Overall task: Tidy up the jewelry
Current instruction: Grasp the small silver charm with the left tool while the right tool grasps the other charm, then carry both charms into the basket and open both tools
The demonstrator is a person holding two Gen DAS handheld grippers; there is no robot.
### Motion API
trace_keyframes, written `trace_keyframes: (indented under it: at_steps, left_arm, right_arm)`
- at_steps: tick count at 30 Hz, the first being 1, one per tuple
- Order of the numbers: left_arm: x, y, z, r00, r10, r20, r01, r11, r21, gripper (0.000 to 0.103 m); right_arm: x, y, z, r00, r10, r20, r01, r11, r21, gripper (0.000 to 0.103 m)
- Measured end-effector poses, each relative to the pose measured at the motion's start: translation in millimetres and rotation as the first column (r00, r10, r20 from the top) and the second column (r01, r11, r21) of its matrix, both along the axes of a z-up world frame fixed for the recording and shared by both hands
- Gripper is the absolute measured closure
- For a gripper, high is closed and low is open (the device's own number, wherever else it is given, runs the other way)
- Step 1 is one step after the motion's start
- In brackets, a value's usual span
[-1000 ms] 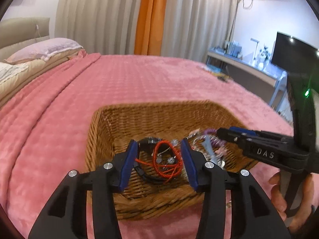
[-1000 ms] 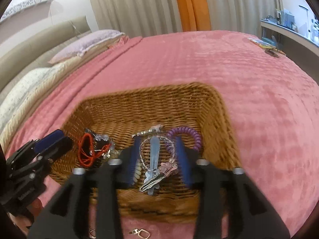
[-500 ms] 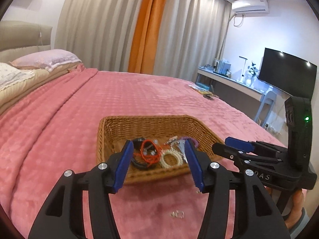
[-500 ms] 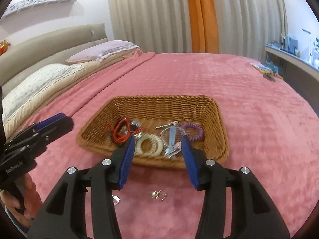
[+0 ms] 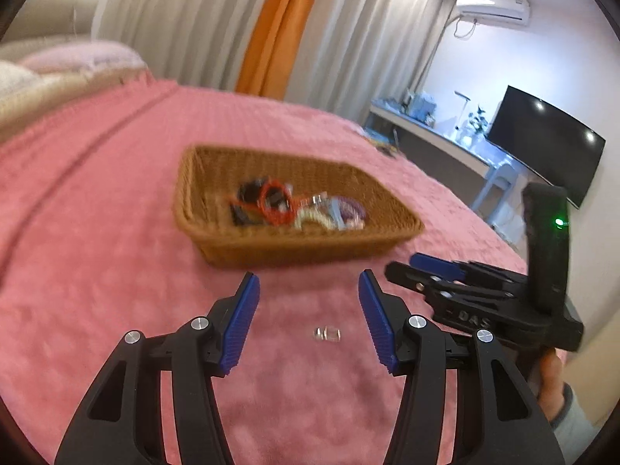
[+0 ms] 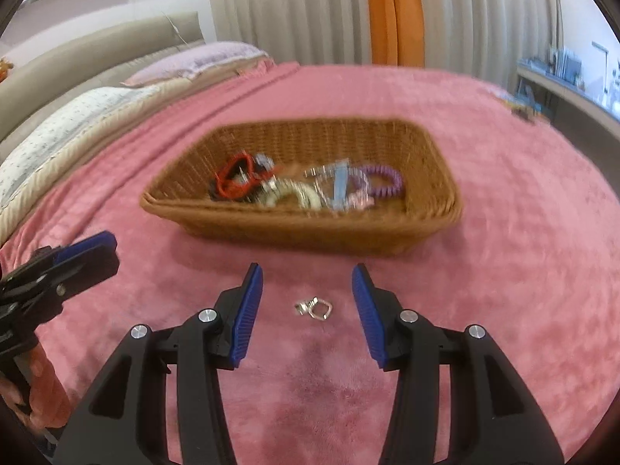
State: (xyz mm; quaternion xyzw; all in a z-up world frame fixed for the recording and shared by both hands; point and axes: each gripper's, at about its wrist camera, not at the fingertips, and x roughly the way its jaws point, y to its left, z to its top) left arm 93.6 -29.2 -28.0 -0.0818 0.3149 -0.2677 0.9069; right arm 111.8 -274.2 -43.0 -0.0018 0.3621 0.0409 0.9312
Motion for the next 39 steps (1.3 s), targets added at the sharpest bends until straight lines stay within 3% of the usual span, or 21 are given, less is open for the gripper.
trace_keyframes:
  at_steps: [4,9,14,20,22,25,32,37,39]
  left_arm:
    - [9.8,-7.0,-18.9,0.997,-0.044,-0.064,0.046,0.999,0.021,0.051]
    - [20.5,-28.3,-35.5,0.986,-0.076,-0.145,0.095,0.987,0.127,0.053]
    - [22.7,-48.6,-41.1,0.985,-0.100,-0.144,0.131,0.966,0.225,0.060]
    - [21.0,-73.1,-50.5,0.983,-0.121,-0.138,0.164,0.916,0.366,0.065]
    - [19.4,-72.5,-51.5,0.985,-0.116,-0.131,0.157,0.914,0.374,0.067]
    - [14.6,-70.0,-51.6,0.985,-0.126,-0.117,0.161,0.917,0.365,0.084]
    - [6.4,-72.4,-51.3,0.990,-0.115,-0.077,0.136,0.913,0.384,0.085]
    - [12.9,-43.7,-47.1,0.995,-0.001,-0.101,0.032,0.950,0.312,0.084]
    - [16.4,-34.5,-47.5,0.992,0.004,-0.124,0.030,0.963,0.267,0.084]
  right_arm:
    - [8.5,-4.7,-12.0,0.999,-0.008,-0.054,0.009,1.000,0.018,0.058]
    - [18.1,-8.4,-28.6,0.991,-0.006,-0.132,0.009,1.000,0.026,0.058]
    - [14.5,-16.7,-27.9,0.992,-0.011,-0.124,0.018,0.998,0.058,0.058]
    - [14.6,-22.2,-27.2,0.992,-0.014,-0.127,0.024,0.997,0.078,0.058]
    - [13.7,-22.0,-26.9,0.992,-0.013,-0.127,0.022,0.997,0.071,0.058]
    - [11.8,-20.2,-24.7,0.993,-0.003,-0.114,0.011,0.998,0.067,0.058]
    - [10.5,-18.2,-25.4,0.992,0.039,-0.122,-0.029,0.996,0.083,0.058]
    - [9.5,-2.5,-29.8,0.989,0.061,-0.135,-0.060,0.998,0.010,0.058]
    - [10.5,-0.6,-32.4,0.989,0.051,-0.141,-0.053,0.999,-0.011,0.058]
